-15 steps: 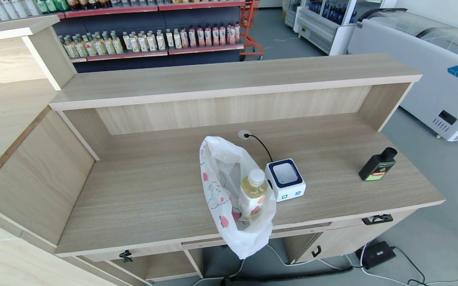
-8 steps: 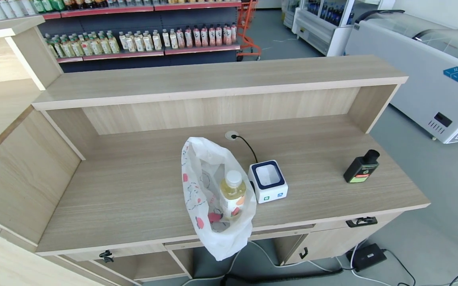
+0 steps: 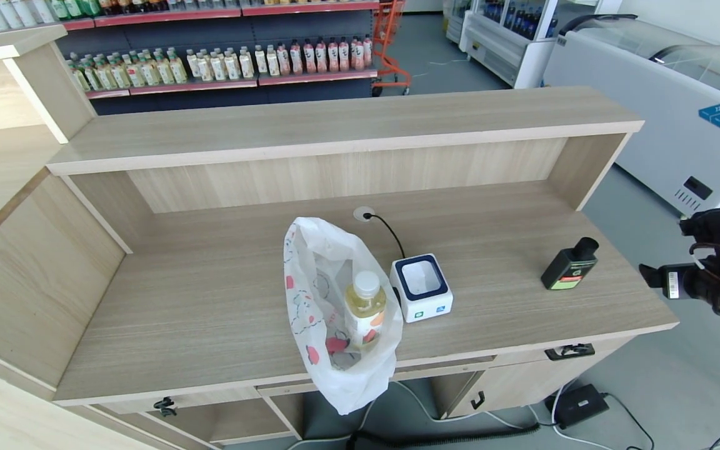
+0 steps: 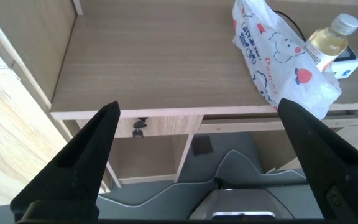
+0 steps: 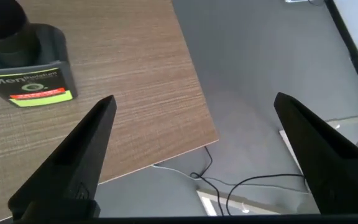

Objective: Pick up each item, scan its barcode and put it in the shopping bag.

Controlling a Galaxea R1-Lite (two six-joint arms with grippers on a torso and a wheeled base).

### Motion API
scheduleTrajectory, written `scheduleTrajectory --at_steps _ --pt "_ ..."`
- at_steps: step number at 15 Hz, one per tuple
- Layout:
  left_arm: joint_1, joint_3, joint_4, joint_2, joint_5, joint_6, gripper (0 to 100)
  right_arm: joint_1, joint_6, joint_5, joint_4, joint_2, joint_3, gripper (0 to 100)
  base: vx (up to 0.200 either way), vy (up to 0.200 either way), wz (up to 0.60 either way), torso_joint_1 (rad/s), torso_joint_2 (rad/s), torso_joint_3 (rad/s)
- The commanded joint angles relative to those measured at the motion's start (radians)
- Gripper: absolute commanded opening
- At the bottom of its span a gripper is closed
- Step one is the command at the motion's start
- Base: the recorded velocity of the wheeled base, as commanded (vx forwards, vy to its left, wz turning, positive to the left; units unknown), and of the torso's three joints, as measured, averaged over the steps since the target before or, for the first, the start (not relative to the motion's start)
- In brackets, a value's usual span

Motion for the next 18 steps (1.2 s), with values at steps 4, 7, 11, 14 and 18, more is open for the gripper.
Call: scheduleTrajectory --at_steps 4,7,11,14,18 --pt "0.000 0.000 0.000 0.000 0.000 0.000 100 0.099 -0.009 0.009 -0.119 0.120 0.000 100 0.000 0.000 0.00 0.000 0.00 0.000" --pt "0.000 0.000 0.000 0.000 0.000 0.000 100 0.121 -0.014 0.000 -0.117 0.153 -0.003 100 0.000 0.000 0.00 0.000 0.00 0.000" --pt "0.000 0.000 0.000 0.000 0.000 0.000 100 0.125 -0.025 -0.026 -0.111 0.199 -0.064 100 0.000 0.000 0.00 0.000 0.00 0.000" --pt "0.000 0.000 0.000 0.000 0.000 0.000 100 0.135 -0.025 -0.023 -0.056 0.221 -0.121 100 0.000 0.000 0.00 0.000 0.00 0.000" --pt "0.000 0.000 0.000 0.000 0.000 0.000 100 0.165 -0.019 -0.017 -0.053 0.250 -0.158 100 0.000 0.000 0.00 0.000 0.00 0.000"
